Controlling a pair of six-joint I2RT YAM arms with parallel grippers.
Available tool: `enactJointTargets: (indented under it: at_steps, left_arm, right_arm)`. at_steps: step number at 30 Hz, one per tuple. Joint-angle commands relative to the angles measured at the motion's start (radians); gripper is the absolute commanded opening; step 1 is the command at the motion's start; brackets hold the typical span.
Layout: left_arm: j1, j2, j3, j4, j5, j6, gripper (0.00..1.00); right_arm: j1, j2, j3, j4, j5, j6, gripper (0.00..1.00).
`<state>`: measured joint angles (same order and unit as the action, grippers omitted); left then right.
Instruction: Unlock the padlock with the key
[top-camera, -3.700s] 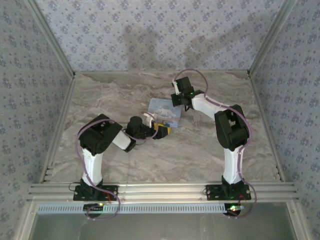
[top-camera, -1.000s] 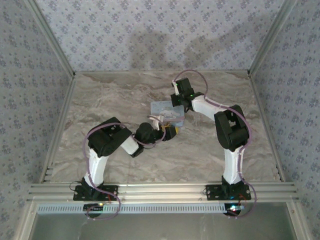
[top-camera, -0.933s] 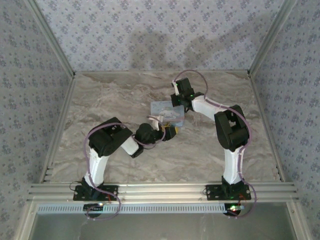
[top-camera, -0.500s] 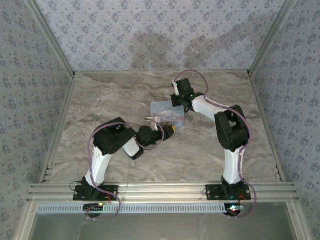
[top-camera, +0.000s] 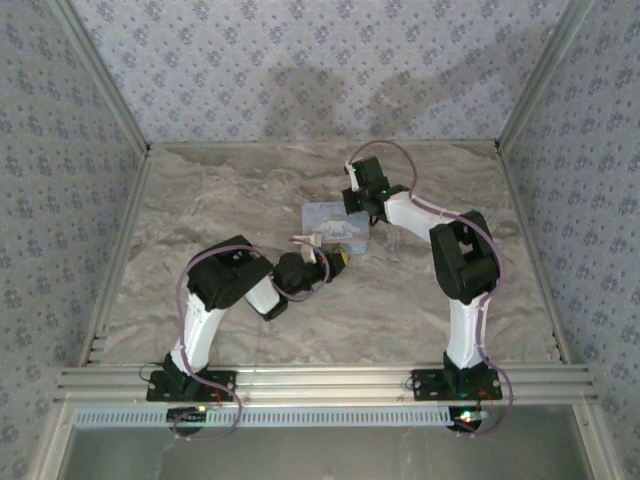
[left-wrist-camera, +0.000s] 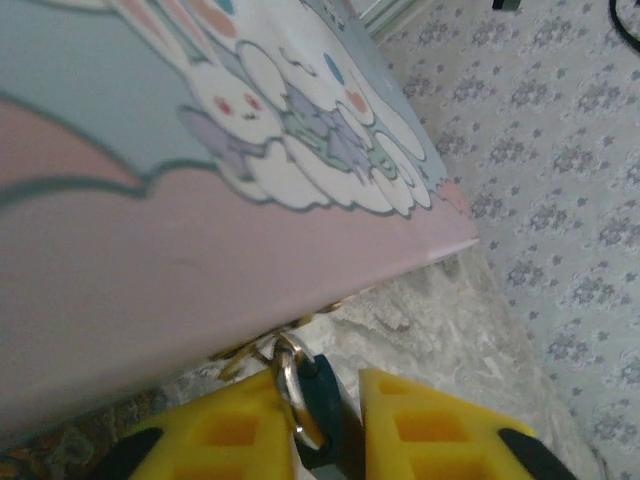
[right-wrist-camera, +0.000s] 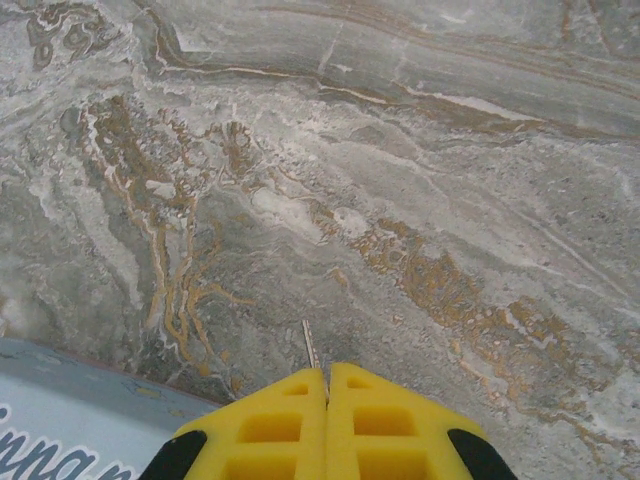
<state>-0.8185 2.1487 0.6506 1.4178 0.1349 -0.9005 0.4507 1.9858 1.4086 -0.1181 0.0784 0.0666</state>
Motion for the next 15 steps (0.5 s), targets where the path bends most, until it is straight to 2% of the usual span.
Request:
enactJointTargets:
  at_steps: [1,6,15]
  left_arm:
    - [0.007,0.042,-0.024,-0.151,0.037,-0.057,0.18]
    - [0.021,0.022,-0.039,-0.169,0.056,-0.058,0.10]
    - [0.022,-0.046,-0.055,-0.242,0.082,-0.069,0.09]
  right_arm:
    - [0.009,-0.031,-0.030,-0.060,-0.017,0.009,0.00]
    - [0.008,-0.053,-0.042,-0.051,-0.020,0.009,0.00]
    - [-0.026,-0.205,-0.143,0.001,-0.055,0.034,0.00]
